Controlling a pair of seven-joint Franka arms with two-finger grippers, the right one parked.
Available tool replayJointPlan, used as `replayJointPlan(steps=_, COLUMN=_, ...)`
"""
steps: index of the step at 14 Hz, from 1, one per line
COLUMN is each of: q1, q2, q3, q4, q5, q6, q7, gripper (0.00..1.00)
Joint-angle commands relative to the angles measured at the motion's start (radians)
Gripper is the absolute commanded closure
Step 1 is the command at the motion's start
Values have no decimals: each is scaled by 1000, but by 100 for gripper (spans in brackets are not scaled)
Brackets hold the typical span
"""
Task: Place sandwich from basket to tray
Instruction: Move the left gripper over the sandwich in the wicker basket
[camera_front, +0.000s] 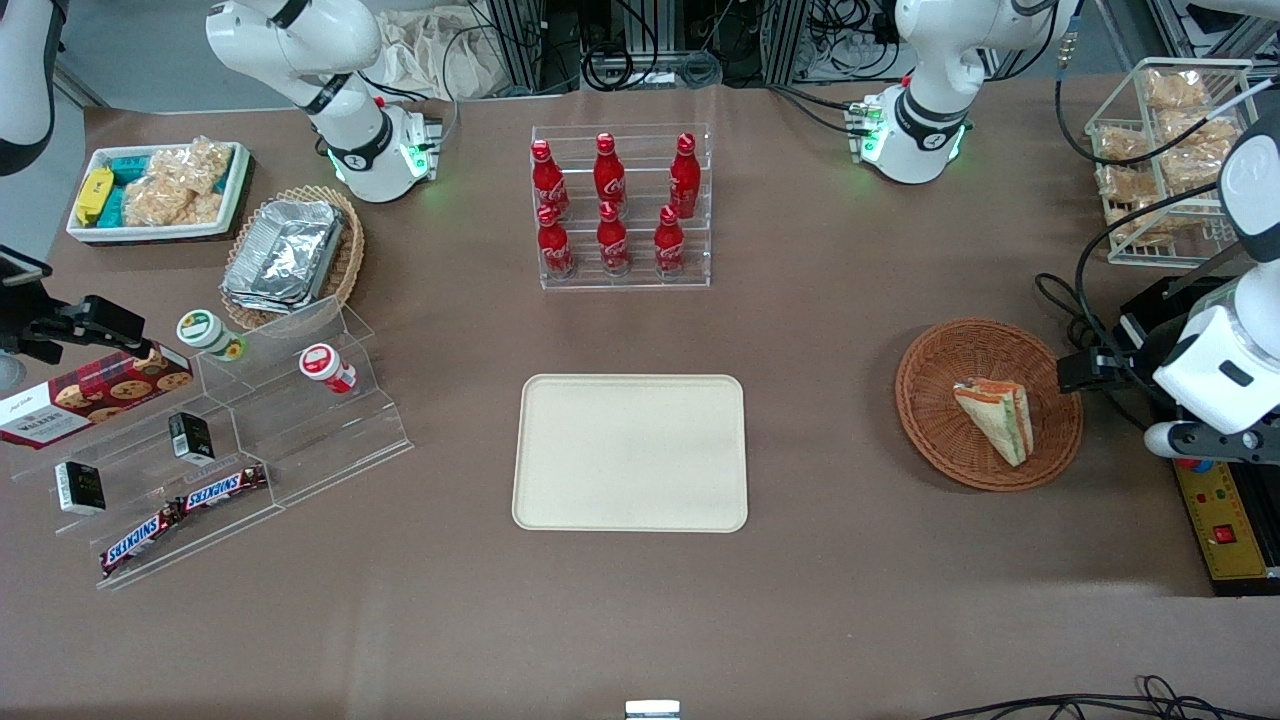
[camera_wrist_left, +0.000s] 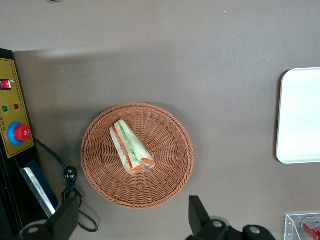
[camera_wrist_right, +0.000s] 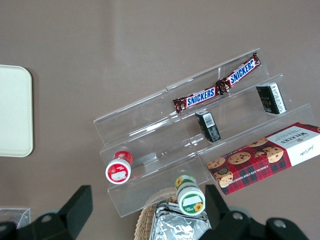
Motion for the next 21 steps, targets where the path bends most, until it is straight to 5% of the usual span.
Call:
replayJointPlan(steps=1, q1=-8, q2=2, q3=13, q4=18, q5=-16, q6=-15, q7=16, gripper=1)
replayJointPlan(steps=10, q1=9, q2=7, q3=8, q4=-20, q5=-25, q6=-53, q7=-16, gripper=1)
replayJointPlan(steps=18, q1=71, q2=-169, q3=13, q4=-536, q5=-33, q6=334, q7=-19, gripper=2)
replayJointPlan(steps=21, q1=90, q2=-127, q3=14, q4=-591, q5=-30, q6=389, q7=-59, gripper=2)
